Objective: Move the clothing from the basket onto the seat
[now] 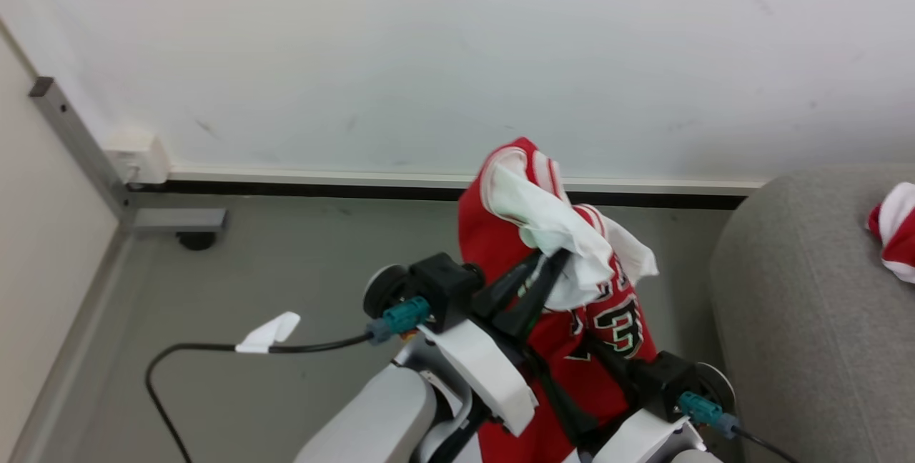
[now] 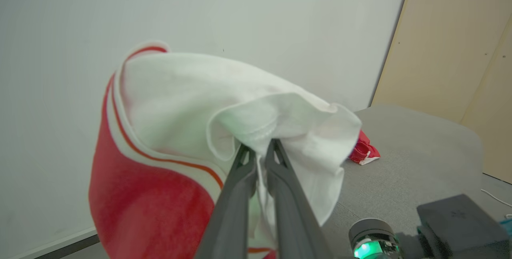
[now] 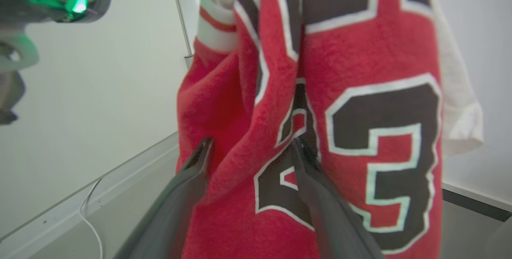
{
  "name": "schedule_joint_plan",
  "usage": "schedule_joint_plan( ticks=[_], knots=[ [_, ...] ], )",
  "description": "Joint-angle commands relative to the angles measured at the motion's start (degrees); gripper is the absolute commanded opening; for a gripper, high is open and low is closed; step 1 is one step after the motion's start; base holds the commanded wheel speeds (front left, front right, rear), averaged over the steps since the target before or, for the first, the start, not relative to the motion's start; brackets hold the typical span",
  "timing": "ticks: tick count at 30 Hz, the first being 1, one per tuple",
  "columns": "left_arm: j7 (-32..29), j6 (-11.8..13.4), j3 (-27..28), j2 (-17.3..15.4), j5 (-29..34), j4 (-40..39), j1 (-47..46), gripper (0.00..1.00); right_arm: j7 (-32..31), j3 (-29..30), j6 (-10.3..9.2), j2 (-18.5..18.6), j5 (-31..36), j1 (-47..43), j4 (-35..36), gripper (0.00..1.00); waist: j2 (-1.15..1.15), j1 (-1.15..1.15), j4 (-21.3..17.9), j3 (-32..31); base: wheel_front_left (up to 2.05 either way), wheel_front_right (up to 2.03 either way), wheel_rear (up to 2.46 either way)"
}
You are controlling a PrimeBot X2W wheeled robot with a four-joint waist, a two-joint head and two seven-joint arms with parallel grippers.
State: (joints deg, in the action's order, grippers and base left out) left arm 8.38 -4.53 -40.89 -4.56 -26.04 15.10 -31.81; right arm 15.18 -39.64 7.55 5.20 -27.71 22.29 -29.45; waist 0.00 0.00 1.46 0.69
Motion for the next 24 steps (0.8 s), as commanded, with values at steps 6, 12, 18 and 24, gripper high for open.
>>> schedule_joint_plan(
  ticks=[6, 12, 18, 24],
  knots=[
    [-0.32, -0.33, -2.69, 0.87, -1.12, -1.91, 1.37, 0.00, -0.06, 3.81, -0.13, -0.11, 1.08, 1.65, -5.56, 1.00, 0.00, 0.00, 4.53, -0.25, 0.00, 0.00, 0.00],
    [-1.07, -0.04, -4.22, 1.11, -2.03, -3.11, 2.23, 0.00, -0.06, 6.88, -0.13, -0.07, 1.55, 2.65, -7.36, 0.36, 0.00, 0.00, 6.22, -0.55, 0.00, 0.00, 0.00],
    [-0.90, 0.67, -3.62, 0.55, -2.50, -3.07, 2.57, 0.00, -0.06, 9.05, -0.13, -0.16, 1.94, 2.78, -6.59, 0.00, 0.00, 0.00, 6.49, -0.67, 0.00, 0.00, 0.00],
    [-0.44, 1.38, -2.54, -0.26, -3.21, -1.61, 2.27, 0.00, -0.06, 9.14, -0.13, -0.26, 1.59, 1.23, -5.61, 0.00, 0.00, 0.00, 5.80, -0.55, 0.00, 0.00, 0.00]
  ],
)
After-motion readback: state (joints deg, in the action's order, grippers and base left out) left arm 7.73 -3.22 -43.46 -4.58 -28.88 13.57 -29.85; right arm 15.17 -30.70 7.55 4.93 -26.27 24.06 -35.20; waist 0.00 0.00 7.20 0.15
